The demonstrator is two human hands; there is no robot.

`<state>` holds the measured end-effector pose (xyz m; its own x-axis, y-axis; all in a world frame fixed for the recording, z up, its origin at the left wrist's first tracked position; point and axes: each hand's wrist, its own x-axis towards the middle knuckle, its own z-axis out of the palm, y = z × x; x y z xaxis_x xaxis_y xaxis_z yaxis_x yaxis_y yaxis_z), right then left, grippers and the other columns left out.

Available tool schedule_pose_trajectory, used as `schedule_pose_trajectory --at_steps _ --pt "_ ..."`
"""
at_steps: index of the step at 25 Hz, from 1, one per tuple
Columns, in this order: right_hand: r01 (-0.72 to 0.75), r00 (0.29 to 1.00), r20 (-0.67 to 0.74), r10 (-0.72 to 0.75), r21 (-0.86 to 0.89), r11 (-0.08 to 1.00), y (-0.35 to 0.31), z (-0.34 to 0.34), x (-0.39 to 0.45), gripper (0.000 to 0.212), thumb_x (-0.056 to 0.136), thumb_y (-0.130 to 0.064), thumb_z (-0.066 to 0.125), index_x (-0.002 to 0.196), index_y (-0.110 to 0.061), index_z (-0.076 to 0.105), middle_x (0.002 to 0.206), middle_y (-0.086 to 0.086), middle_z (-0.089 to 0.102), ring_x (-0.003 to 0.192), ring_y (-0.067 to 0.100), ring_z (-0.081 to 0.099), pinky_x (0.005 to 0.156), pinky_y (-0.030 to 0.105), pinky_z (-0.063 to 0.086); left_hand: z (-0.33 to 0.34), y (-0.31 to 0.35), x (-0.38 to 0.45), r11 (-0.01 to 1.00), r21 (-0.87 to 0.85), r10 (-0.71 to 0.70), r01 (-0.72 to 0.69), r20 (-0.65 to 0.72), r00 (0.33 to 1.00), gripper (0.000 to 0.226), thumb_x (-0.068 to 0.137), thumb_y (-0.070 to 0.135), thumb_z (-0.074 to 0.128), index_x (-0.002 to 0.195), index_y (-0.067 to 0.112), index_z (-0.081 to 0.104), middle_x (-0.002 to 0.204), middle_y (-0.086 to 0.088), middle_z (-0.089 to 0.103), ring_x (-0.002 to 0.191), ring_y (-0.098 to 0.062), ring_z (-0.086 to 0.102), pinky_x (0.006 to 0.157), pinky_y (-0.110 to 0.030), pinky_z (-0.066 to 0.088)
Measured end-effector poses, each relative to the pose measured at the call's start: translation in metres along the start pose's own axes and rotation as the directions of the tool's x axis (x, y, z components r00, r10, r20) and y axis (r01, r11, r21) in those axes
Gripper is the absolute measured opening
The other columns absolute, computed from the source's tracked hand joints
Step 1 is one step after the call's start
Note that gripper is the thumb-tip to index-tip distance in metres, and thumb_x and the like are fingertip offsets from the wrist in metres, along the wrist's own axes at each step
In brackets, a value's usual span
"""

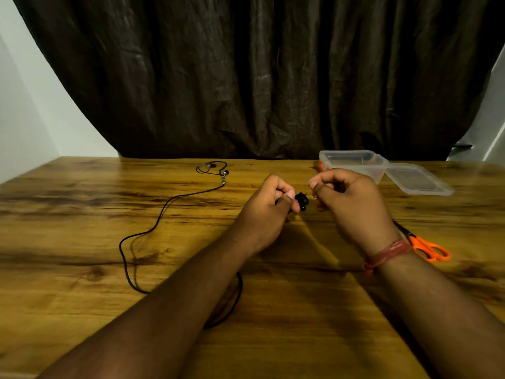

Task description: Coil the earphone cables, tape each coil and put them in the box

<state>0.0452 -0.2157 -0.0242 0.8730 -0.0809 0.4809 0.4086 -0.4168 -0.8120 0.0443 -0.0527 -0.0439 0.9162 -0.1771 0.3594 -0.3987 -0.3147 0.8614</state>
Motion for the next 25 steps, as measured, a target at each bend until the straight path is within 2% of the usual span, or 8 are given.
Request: schedule_pose_trajectory --at_steps 1,3,5,9,14,16,21,25 --pt "0.091 0.995 -0.03 -0.096 -0.152 0.984 0.0 0.001 -0.001 0.008 0.086 -0.016 0.066 0.082 -0.022 0.071 0.071 -0.007 0.064 0.067 0.007 0.059 0.064 0.017 0.046 0.0 0.0 0.0 1.0 0.006 -0.002 0.002 0.006 1.0 0.009 0.103 0.024 0.045 0.097 0.023 0.052 0.081 0.008 0.067 0.048 -0.005 0.04 0.046 -0.023 0.035" --pt "0.308 0.944 0.021 -0.33 -0.42 0.853 -0.001 0.004 -0.003 0.006 0.084 -0.013 0.066 0.084 -0.017 0.07 0.077 -0.005 0.063 0.073 0.011 0.058 0.065 0.02 0.042 0.001 -0.001 0.0 1.0 -0.001 0.001 -0.001 0.012 1.0 0.01 0.103 0.024 0.045 0.098 0.021 0.052 0.08 0.009 0.066 0.048 -0.005 0.039 0.047 -0.023 0.034" --pt "0.406 0.91 0.156 -0.383 -0.523 0.75 -0.002 0.005 -0.006 0.005 0.085 -0.015 0.064 0.087 -0.015 0.068 0.085 0.001 0.063 0.078 0.02 0.059 0.068 0.031 0.047 0.002 -0.002 0.0 1.0 -0.008 -0.003 0.003 0.01 1.0 0.011 0.103 0.024 0.045 0.099 0.019 0.054 0.079 0.01 0.066 0.048 -0.006 0.039 0.046 -0.023 0.033" --pt "0.477 0.877 0.254 -0.408 -0.57 0.669 -0.003 0.004 -0.008 0.009 0.085 -0.022 0.062 0.089 -0.016 0.068 0.086 0.002 0.061 0.078 0.022 0.058 0.064 0.032 0.046 0.003 -0.002 0.001 1.0 -0.031 -0.003 0.003 -0.003 1.0 0.012 0.103 0.021 0.046 0.1 0.014 0.055 0.076 0.01 0.063 0.046 -0.001 0.038 0.049 -0.025 0.03" --pt "0.502 0.864 0.312 -0.395 -0.584 0.638 -0.008 0.004 -0.009 0.016 0.088 -0.025 0.057 0.093 -0.016 0.068 0.089 0.002 0.061 0.08 0.021 0.058 0.065 0.031 0.042 0.002 0.002 -0.001 0.999 -0.019 0.035 -0.036 -0.013 0.999 0.014 0.103 0.015 0.046 0.101 0.005 0.055 0.075 0.008 0.062 0.047 0.007 0.044 0.048 -0.012 0.03" --pt "0.519 0.855 0.353 -0.38 -0.57 0.637 -0.012 0.003 -0.009 0.017 0.089 -0.025 0.056 0.097 -0.016 0.069 0.091 0.002 0.061 0.083 0.021 0.059 0.067 0.032 0.043 0.001 0.004 -0.002 0.999 -0.045 0.022 -0.023 -0.016 1.0 0.014 0.103 0.015 0.045 0.101 0.004 0.054 0.075 0.008 0.062 0.047 0.006 0.043 0.047 -0.013 0.031" --pt "0.551 0.833 0.403 -0.378 -0.547 0.631 -0.02 0.001 -0.01 0.018 0.092 -0.027 0.057 0.103 -0.018 0.068 0.093 0.002 0.061 0.085 0.02 0.059 0.072 0.034 0.047 0.002 0.006 -0.002 0.958 -0.269 -0.11 0.1 -0.021 0.994 0.015 0.103 0.019 0.044 0.089 0.019 0.048 0.06 0.011 0.051 0.048 -0.004 0.038 0.044 -0.021 0.032" --pt "0.571 0.815 0.456 -0.357 -0.526 0.631 -0.021 0.002 -0.012 0.023 0.092 -0.027 0.051 0.11 -0.02 0.064 0.094 0.0 0.057 0.086 0.019 0.056 0.072 0.031 0.044 0.001 0.007 0.002 0.907 -0.412 -0.124 0.09 -0.057 0.991 0.016 0.102 0.022 0.049 0.086 0.019 0.048 0.062 0.009 0.059 0.047 -0.003 0.039 0.041 -0.02 0.032"
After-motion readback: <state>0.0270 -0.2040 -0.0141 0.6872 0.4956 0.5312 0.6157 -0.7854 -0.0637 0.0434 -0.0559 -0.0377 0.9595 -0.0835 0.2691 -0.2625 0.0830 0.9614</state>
